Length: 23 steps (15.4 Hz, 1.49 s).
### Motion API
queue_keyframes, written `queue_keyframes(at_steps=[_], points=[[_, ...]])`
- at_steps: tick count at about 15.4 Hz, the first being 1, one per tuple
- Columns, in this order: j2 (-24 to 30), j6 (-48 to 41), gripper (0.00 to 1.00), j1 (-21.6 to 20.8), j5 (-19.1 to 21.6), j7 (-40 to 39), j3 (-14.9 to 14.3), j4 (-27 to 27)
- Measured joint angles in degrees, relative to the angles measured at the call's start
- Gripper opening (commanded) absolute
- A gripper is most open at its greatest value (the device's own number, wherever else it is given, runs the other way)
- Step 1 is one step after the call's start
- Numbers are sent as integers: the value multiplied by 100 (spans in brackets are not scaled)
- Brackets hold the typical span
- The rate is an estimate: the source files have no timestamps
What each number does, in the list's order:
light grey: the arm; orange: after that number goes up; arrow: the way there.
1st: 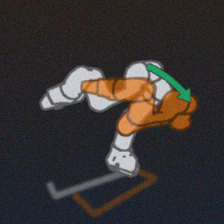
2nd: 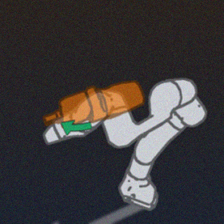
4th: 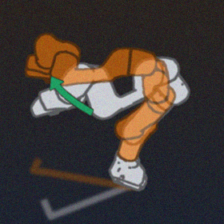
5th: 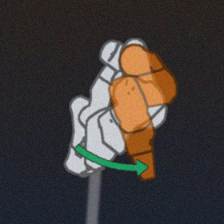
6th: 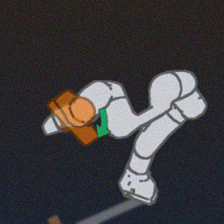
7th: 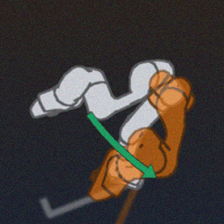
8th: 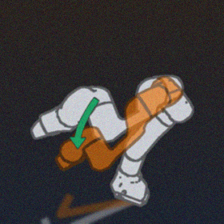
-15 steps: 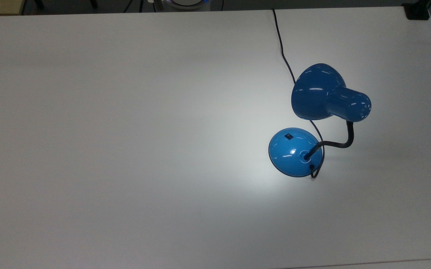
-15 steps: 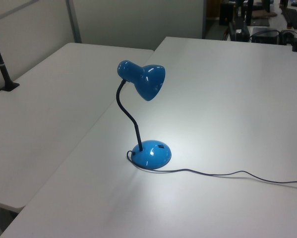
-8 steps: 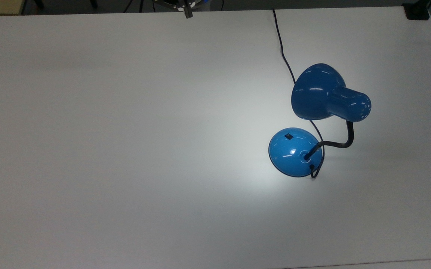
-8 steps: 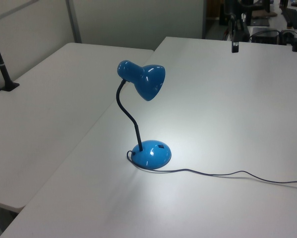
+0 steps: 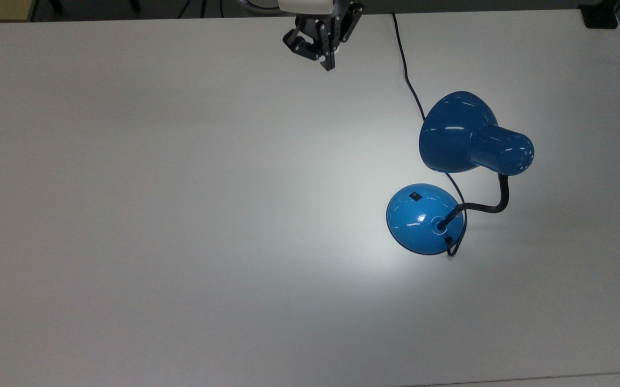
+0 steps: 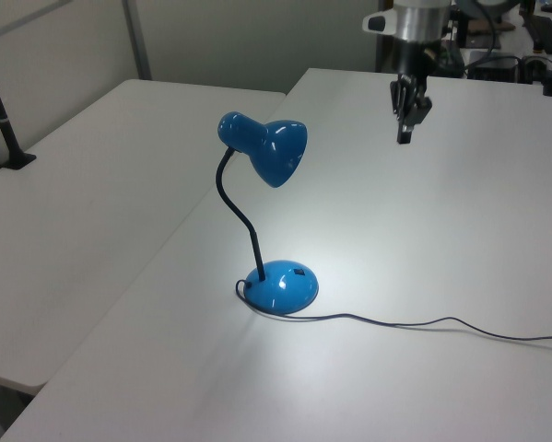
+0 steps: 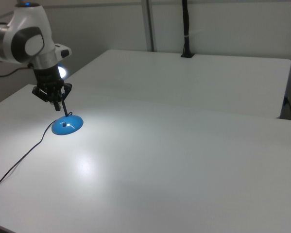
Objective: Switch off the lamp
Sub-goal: 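Move the gripper over the blue lamp base toward its switch button, then press the gripper down on the switch button on the lamp base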
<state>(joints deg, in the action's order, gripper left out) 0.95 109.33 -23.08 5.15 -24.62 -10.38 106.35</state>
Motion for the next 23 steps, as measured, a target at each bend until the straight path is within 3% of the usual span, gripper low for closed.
queue_keyframes(at_steps=[5, 9, 18, 23], points=[[-658, 1274, 0, -232, 423, 1, -12, 135], [-1272, 2014, 0, -355, 518, 1, -8, 116], [-1962, 2796, 0, -509, 520, 48, 133, -6], [-2550, 3009, 0, -524, 521, 297, 259, -492]])
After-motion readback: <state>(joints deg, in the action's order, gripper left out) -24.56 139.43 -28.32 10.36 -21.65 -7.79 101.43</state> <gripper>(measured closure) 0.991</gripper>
